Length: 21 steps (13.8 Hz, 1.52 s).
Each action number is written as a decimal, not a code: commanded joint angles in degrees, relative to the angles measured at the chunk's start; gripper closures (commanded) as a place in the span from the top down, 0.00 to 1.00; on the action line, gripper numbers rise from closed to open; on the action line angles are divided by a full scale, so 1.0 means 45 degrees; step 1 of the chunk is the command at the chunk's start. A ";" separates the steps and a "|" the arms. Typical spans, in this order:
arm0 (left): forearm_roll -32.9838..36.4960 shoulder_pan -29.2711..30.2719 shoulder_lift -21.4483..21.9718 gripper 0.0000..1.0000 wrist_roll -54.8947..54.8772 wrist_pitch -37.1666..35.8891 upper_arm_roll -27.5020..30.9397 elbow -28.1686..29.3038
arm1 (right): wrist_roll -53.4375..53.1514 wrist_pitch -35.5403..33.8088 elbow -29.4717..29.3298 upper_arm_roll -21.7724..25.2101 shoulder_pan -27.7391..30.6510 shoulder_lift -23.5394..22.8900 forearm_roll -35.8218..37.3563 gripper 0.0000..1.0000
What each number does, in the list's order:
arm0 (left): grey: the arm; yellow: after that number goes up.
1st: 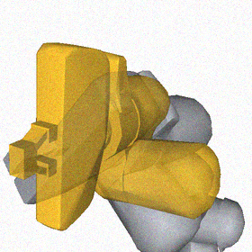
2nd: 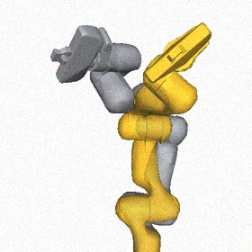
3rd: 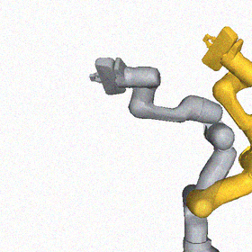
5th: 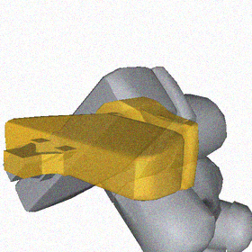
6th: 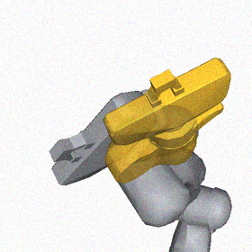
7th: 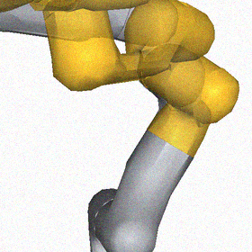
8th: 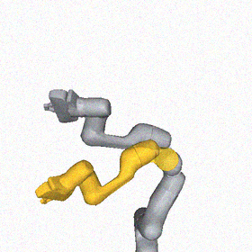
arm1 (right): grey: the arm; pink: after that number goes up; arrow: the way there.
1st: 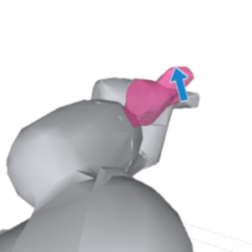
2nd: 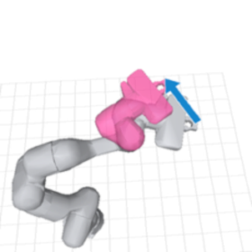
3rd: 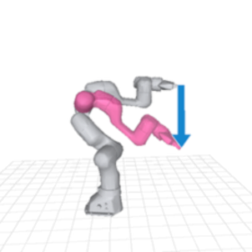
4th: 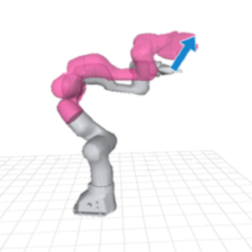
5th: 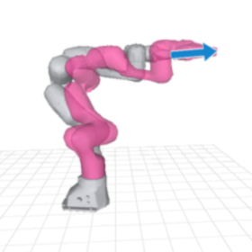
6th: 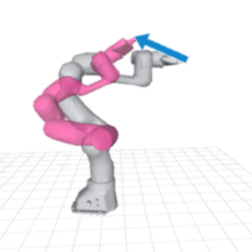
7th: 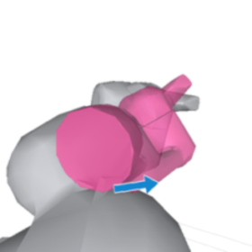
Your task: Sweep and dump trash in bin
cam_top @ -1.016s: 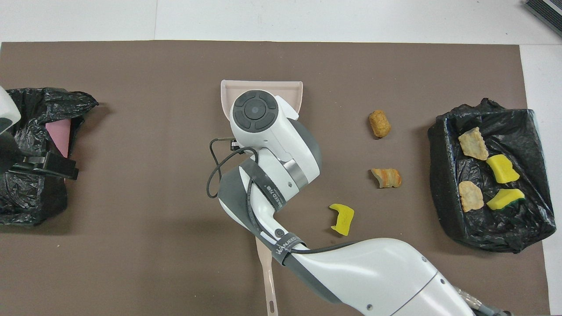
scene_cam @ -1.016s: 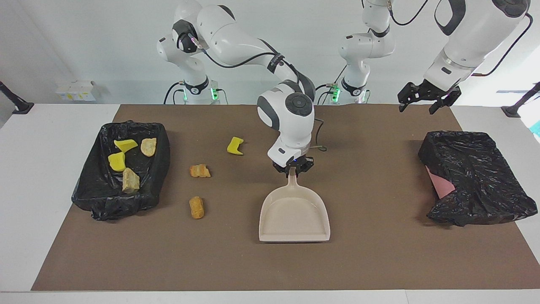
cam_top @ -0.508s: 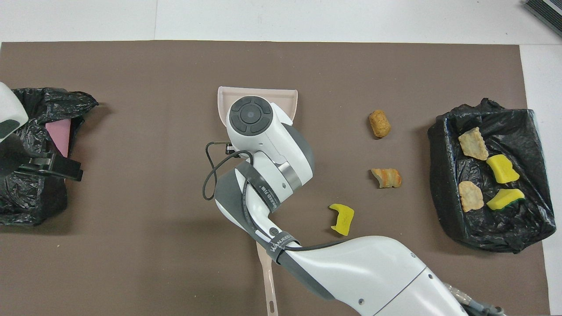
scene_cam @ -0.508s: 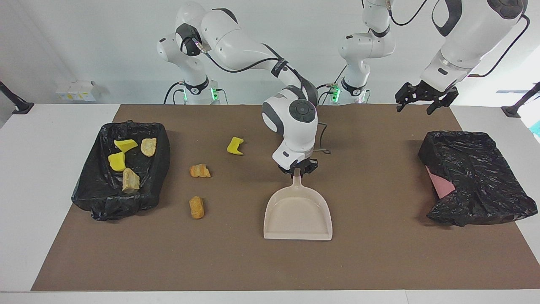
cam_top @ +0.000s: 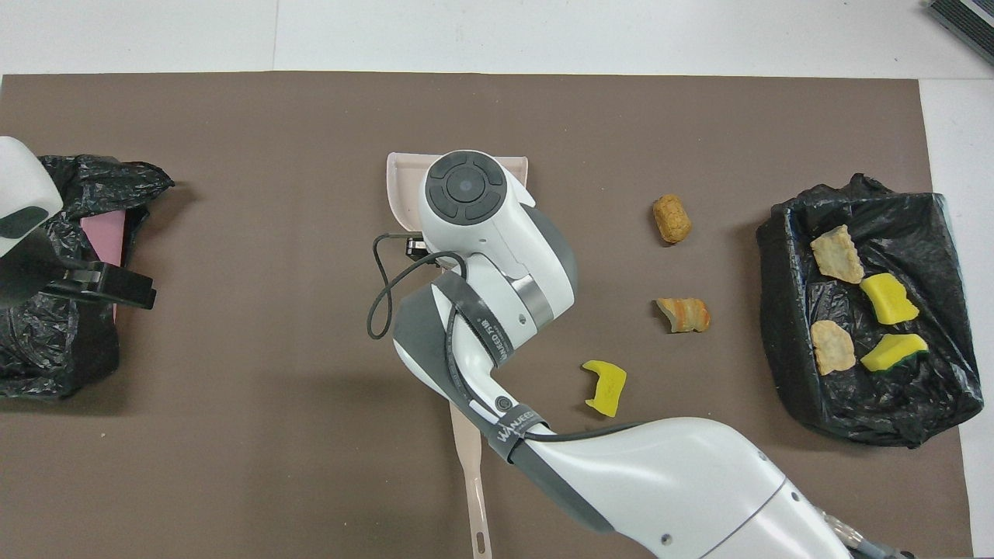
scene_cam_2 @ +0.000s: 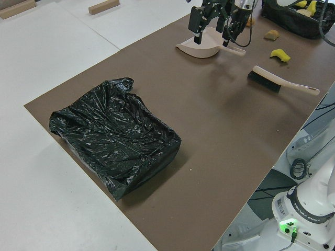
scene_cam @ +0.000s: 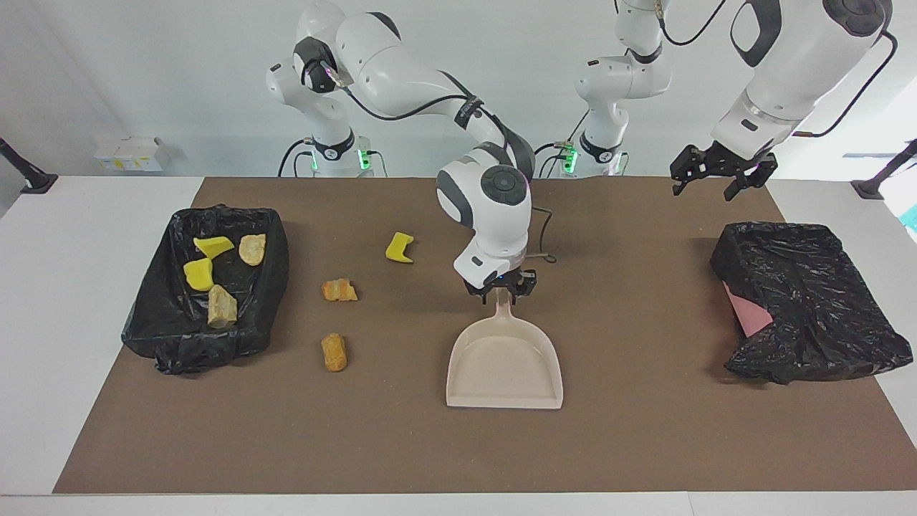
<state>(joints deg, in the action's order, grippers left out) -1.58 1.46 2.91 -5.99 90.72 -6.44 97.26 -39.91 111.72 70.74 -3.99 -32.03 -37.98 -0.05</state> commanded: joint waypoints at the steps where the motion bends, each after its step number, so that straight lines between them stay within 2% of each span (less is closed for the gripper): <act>1: 0.0018 -0.0442 -0.0371 1.00 -0.0076 0.1224 0.0084 0.0378 | 0.0197 -0.0257 0.1655 -0.0090 0.0066 0.1734 -0.0321 0.87; 3: 0.0018 -0.0927 -0.0937 1.00 0.0158 0.1811 0.0103 0.0339 | 0.0605 -0.0257 0.3878 -0.0110 0.0047 0.3528 -0.0341 0.96; 6: 0.0038 -0.1494 -0.1740 1.00 0.1150 0.2748 0.0065 0.0242 | 0.1154 -0.0219 0.6985 -0.0129 -0.0361 0.6069 -0.0360 1.00; 10: 0.0038 -0.2899 -0.3162 1.00 0.2849 0.4077 0.0065 -0.0050 | 0.1193 0.0035 0.9723 -0.0129 -0.1398 0.7830 -0.0496 1.00; 12: 0.0077 -0.3720 -0.3771 1.00 0.4116 0.4991 0.0065 -0.0110 | 0.1795 0.0191 1.0758 -0.0188 -0.1786 0.8358 -0.1702 1.00; 16: 0.0038 -0.4855 -0.4571 1.00 0.6187 0.6244 0.0065 -0.0091 | 0.1818 0.0269 1.1798 -0.0207 -0.2647 0.8850 -0.1864 1.00; 19: 0.0038 -0.5870 -0.5001 1.00 0.7167 0.6676 0.0065 0.0007 | 0.1546 0.1885 1.2791 -0.0207 -0.3505 0.8674 -0.1864 1.00; 21: 0.0096 -0.6475 -0.5294 1.00 0.7656 0.7066 0.0084 0.0104 | 0.1136 0.2223 1.3107 -0.0207 -0.3896 0.8693 -0.1864 1.00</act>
<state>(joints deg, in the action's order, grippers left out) -1.60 -25.09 -19.36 26.29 120.66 -7.12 98.00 -34.07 119.49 127.20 -5.02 -48.32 -0.07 -6.86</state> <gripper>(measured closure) 0.000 0.000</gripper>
